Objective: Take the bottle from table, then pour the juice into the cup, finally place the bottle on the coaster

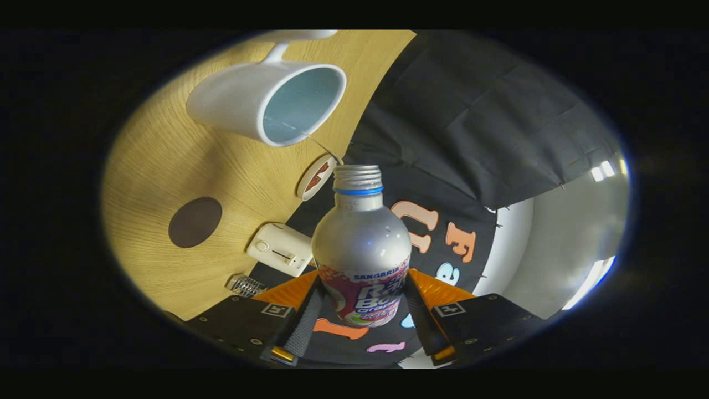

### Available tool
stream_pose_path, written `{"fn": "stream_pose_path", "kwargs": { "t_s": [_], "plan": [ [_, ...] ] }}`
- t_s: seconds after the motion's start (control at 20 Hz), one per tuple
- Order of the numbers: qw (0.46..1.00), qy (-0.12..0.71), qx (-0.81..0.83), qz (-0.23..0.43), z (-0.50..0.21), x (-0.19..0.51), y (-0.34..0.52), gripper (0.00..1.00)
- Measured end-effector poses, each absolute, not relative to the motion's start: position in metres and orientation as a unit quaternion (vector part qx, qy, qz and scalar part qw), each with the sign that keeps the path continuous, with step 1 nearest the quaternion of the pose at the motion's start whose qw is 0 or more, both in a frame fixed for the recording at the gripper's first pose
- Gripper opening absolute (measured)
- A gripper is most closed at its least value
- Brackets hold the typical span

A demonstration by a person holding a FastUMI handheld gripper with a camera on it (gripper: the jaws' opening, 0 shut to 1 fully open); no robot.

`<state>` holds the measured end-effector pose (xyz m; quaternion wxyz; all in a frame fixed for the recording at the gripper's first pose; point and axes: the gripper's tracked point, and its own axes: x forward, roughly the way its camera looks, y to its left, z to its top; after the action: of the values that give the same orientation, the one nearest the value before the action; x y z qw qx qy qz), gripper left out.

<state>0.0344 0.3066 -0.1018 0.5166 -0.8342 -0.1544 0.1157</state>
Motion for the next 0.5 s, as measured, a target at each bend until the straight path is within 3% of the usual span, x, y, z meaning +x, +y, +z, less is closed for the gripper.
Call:
{"fn": "stream_pose_path", "kwargs": {
  "t_s": [0.5],
  "plan": [
    [0.503, -0.168, -0.841, 0.112, -0.0933, 0.0384, 0.3102, 0.77]
  ]
}}
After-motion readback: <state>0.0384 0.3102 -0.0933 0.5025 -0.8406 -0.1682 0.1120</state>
